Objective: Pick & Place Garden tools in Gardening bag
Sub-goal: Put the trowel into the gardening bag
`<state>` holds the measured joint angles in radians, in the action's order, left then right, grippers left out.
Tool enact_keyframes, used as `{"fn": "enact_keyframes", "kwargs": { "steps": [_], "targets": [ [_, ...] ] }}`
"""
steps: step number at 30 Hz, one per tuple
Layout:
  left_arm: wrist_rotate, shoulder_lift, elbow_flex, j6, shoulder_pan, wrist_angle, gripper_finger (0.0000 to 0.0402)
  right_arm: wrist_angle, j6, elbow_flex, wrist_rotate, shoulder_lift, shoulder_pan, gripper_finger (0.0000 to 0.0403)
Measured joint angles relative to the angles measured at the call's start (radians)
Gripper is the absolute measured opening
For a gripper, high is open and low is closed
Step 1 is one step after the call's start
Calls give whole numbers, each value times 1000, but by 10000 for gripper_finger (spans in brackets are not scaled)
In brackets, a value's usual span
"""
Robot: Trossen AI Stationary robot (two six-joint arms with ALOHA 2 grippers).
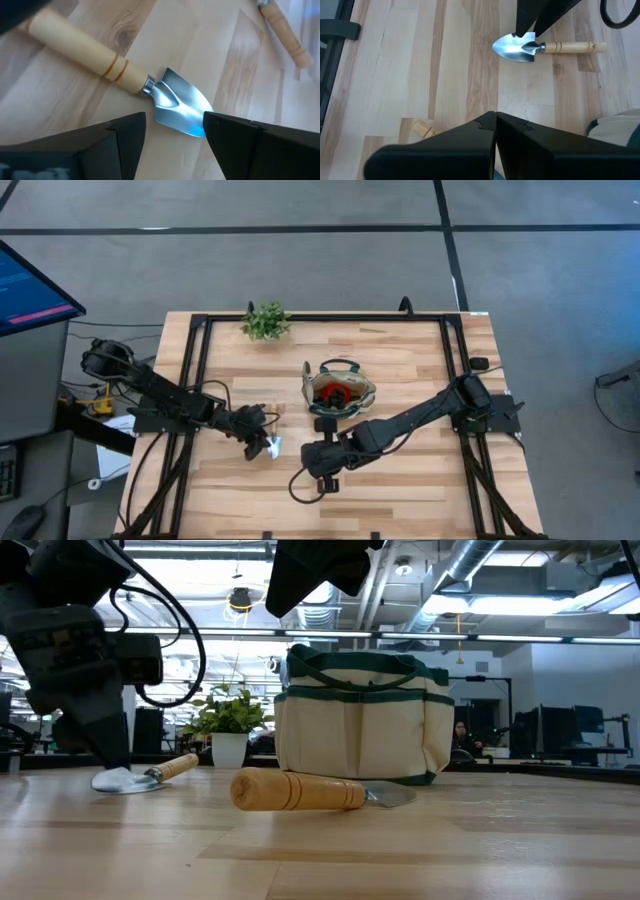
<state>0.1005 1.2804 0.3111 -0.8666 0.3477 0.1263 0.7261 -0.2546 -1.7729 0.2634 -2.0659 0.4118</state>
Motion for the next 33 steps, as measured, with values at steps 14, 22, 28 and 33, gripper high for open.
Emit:
{"fn": "enact_keyframes", "kwargs": {
  "steps": [14, 22, 28, 33],
  "targets": [
    [5, 107, 0, -110, 0, 133, 183, 10, 3, 0, 0, 0, 0, 0],
    [-3, 107, -1, -107, -1, 131, 100, 24, 2, 0, 1, 0, 7, 0],
    [-12, 107, -2, -54, 0, 134, 34, 24, 2, 0, 1, 0, 7, 0],
    [-4, 105, 1, 4, -1, 150, 8, 24, 2, 0, 1, 0, 7, 0]
  ]
}}
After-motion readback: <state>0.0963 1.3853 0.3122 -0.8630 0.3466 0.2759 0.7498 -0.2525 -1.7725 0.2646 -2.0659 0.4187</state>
